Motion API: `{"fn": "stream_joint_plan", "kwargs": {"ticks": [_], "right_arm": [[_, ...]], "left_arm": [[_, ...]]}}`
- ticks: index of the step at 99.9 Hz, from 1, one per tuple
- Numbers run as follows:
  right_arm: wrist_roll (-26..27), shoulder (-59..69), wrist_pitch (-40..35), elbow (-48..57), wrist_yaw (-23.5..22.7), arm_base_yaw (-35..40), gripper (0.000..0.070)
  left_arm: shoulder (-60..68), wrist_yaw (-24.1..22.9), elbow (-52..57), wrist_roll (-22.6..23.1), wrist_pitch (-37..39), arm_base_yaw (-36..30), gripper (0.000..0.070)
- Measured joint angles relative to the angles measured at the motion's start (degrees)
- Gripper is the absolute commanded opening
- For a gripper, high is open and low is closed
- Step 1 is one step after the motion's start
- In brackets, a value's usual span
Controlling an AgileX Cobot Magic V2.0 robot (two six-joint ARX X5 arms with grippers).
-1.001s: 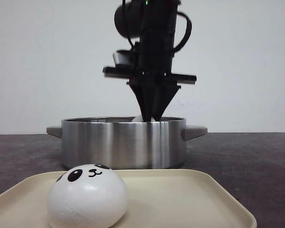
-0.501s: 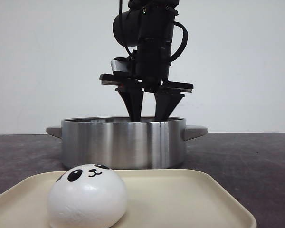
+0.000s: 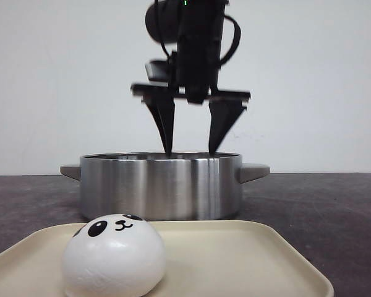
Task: Steam buns
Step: 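Lower the bun into the steamer pot and open the right gripper, then raise the right gripper and move the left gripper over the last bun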
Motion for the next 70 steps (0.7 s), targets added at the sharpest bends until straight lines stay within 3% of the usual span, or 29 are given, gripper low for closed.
{"fn": "stream_joint_plan", "kwargs": {"ticks": [6, 19, 40, 57, 70], "right_arm": [[-0.24, -2.40, 0.07, 0.85, 0.09, 0.15, 0.0000], [-1.84, -11.61, 2.01, 1.36, 3.28, 1.86, 0.0011], [-5.31, -31.02, 2.23, 1.99, 16.00, 9.64, 0.0011], [-6.62, -43.95, -0.79, 2.36, 19.19, 16.79, 0.0011], [-6.29, -50.66, -4.42, 2.36, 22.97, 20.04, 0.0011]], "left_arm": [[0.00, 2.01, -1.18, -1.40, 0.00, 0.00, 0.0621], [0.00, 6.60, -5.73, -4.48, 0.00, -0.02, 0.0621], [-1.18, 8.28, -20.09, -7.96, 0.00, -0.02, 0.0621], [-2.10, 8.57, -36.63, -9.35, 0.72, -0.52, 0.0621], [-1.75, 12.39, -48.70, -12.13, 8.26, -2.73, 0.0622]]}}
